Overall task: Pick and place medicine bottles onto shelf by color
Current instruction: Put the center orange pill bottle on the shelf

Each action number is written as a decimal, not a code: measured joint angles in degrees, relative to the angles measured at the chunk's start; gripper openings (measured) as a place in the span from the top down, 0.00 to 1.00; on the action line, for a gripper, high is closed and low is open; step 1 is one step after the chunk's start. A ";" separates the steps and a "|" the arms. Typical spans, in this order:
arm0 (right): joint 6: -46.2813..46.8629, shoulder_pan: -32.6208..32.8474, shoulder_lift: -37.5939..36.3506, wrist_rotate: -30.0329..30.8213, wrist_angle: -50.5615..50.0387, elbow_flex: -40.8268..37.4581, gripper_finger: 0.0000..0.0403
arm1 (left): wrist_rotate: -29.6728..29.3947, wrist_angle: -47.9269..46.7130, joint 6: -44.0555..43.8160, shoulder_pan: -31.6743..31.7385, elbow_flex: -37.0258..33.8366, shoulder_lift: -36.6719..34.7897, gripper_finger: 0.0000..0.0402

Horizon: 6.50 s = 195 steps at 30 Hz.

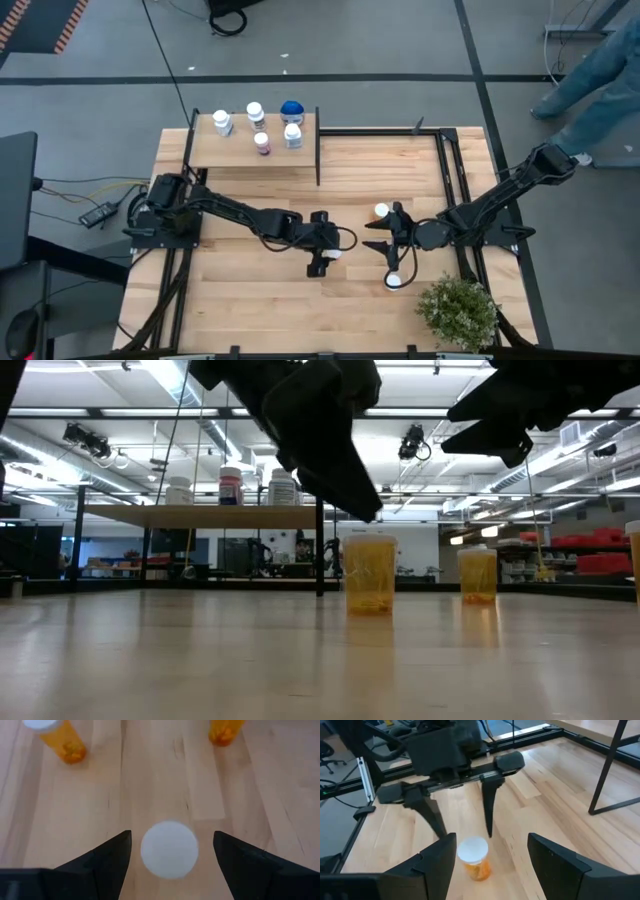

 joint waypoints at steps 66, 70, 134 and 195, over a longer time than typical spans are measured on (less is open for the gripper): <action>1.49 0.00 0.00 0.00 -1.29 0.02 0.37 | 0.82 5.95 0.00 -0.06 -0.11 5.73 0.37; 1.51 0.00 0.00 -0.02 -1.29 0.02 0.37 | 0.81 5.95 -0.31 -0.28 -0.11 5.73 0.45; 3.98 0.02 0.00 -0.48 -3.48 0.00 0.37 | -16.78 -57.47 -10.30 13.97 -0.14 -38.76 0.43; 4.02 0.02 0.00 -0.55 -3.54 0.00 0.37 | -6.27 -54.46 -6.32 54.71 -0.11 -32.30 0.38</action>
